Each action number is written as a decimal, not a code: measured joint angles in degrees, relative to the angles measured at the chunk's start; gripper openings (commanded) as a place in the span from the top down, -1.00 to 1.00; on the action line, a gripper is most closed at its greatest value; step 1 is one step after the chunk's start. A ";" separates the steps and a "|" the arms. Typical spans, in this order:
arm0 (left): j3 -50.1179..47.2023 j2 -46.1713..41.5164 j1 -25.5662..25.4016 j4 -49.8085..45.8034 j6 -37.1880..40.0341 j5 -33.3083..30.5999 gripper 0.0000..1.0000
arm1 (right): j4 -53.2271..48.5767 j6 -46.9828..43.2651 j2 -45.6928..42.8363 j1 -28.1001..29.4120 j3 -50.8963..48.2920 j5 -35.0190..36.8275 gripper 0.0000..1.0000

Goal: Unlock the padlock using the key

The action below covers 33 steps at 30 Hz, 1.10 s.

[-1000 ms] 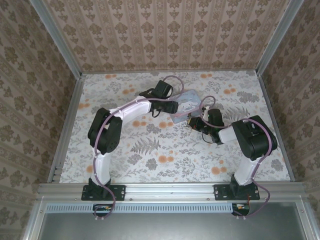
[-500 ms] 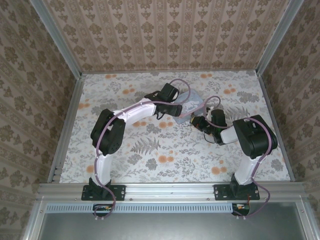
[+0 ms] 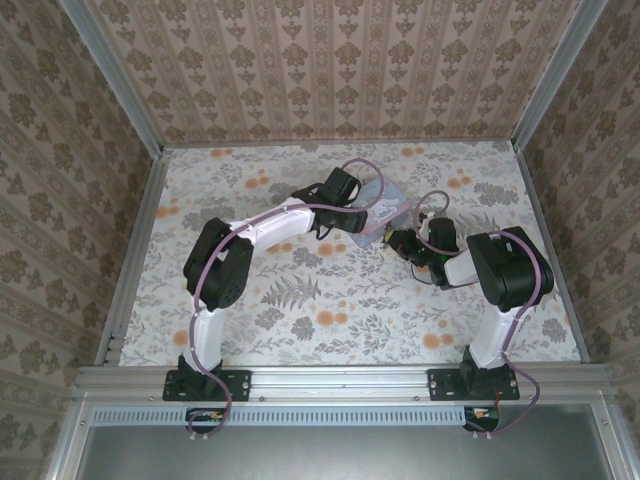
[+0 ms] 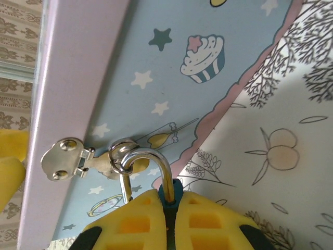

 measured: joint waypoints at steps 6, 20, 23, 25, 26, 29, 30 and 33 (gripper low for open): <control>-0.17 0.20 -0.04 1.07 0.00 0.22 -0.32 | -3.39 -0.59 0.02 -0.92 2.21 -1.03 1.00; -0.55 0.42 -0.04 2.71 0.00 0.22 -0.27 | -5.29 0.02 2.95 -2.03 6.54 -1.92 1.00; -0.66 0.42 -0.04 3.06 -0.02 0.24 -0.26 | -4.17 0.44 3.74 -2.51 6.71 -2.80 1.00; -0.83 0.42 -0.02 3.39 -0.02 0.42 -0.26 | -4.28 0.24 3.76 -2.99 6.75 -3.32 1.00; -0.85 0.42 -0.02 3.54 -0.02 0.46 -0.25 | -4.33 0.09 3.76 -3.21 6.75 -3.48 1.00; -0.87 0.63 -0.02 4.11 -0.02 0.96 -0.25 | -4.50 -0.66 3.76 -4.31 6.78 -4.33 1.00; -0.87 0.74 -0.02 4.42 -0.02 1.16 -0.25 | -4.50 -0.72 3.76 -4.63 6.78 -4.59 1.00; -0.87 0.90 -0.02 4.90 -0.02 1.53 -0.24 | -4.92 -1.11 3.74 -5.05 6.99 -4.68 1.00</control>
